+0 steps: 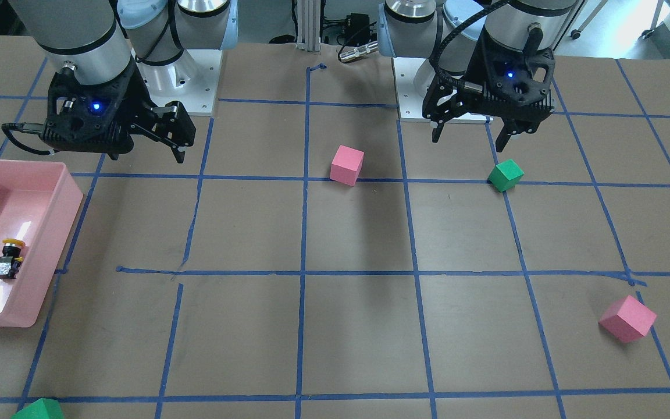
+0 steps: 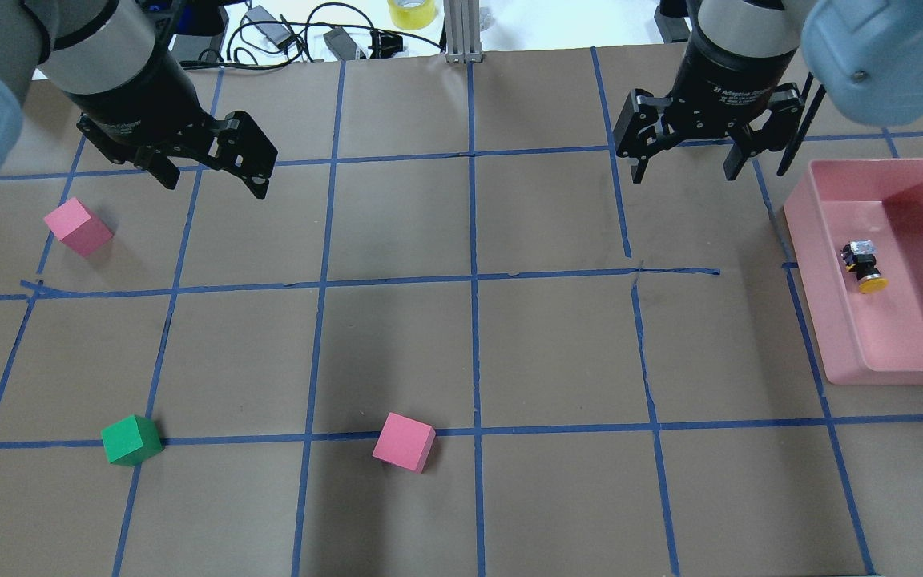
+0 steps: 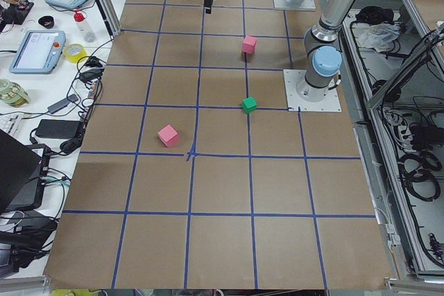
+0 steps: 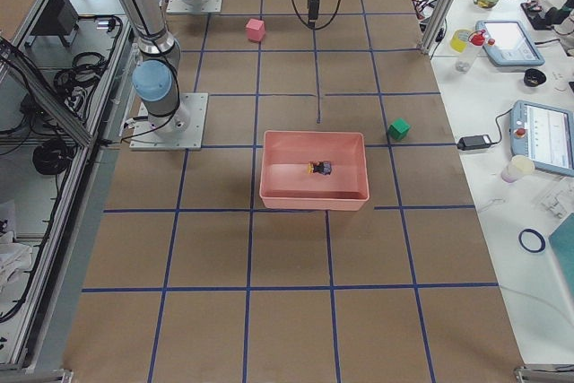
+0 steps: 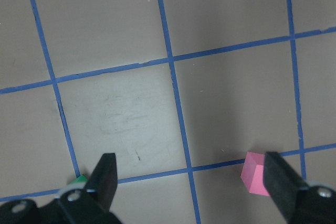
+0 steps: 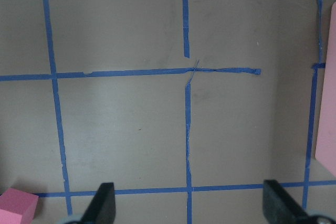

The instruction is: Align button upright

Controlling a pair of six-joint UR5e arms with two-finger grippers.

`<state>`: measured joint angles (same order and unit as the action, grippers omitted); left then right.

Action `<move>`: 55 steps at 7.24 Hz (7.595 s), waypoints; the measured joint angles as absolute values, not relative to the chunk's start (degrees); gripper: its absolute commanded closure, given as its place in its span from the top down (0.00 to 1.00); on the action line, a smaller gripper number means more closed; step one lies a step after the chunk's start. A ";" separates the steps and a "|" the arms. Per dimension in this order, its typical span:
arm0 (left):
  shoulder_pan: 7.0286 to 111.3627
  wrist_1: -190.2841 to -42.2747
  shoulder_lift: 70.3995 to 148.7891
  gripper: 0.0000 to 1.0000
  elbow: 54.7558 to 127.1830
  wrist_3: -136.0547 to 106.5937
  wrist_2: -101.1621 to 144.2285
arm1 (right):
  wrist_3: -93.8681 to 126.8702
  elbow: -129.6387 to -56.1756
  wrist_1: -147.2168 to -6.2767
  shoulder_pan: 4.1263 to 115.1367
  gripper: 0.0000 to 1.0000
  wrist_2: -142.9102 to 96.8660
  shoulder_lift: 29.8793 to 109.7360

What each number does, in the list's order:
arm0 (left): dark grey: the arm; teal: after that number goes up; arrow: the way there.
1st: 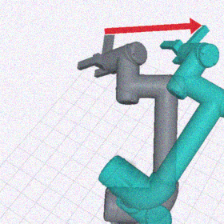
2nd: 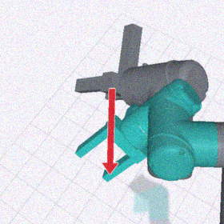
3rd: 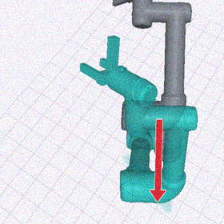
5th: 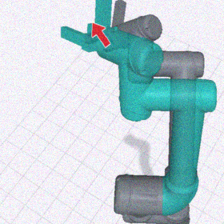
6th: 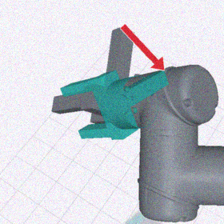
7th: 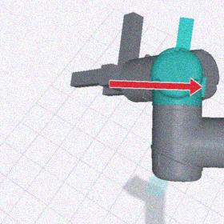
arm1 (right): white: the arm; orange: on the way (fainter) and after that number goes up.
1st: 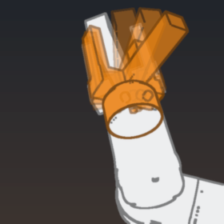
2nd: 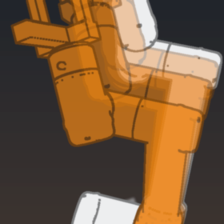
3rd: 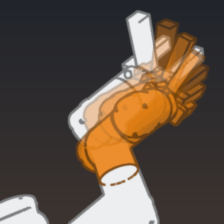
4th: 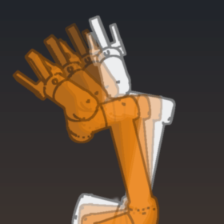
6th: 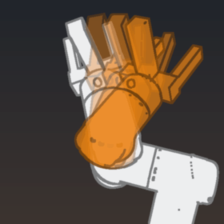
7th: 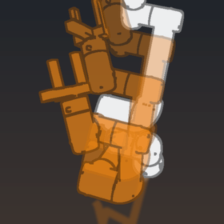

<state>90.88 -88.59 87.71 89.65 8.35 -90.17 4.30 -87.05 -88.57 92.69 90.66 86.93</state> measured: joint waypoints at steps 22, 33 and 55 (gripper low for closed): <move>90.79 -88.60 87.54 1.00 89.69 8.44 -90.16 | -19.44 -95.59 -112.33 59.21 1.00 92.14 74.32; 90.79 -88.59 87.46 1.00 89.70 8.51 -90.12 | -24.19 -102.77 -120.62 55.38 0.99 100.20 66.16; 90.81 -88.59 87.45 1.00 89.66 8.52 -90.09 | -45.35 -102.37 -123.32 53.17 1.00 99.65 65.18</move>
<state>90.81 -88.59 87.45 89.66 8.52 -90.09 -45.35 -102.37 -123.32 53.17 99.65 65.18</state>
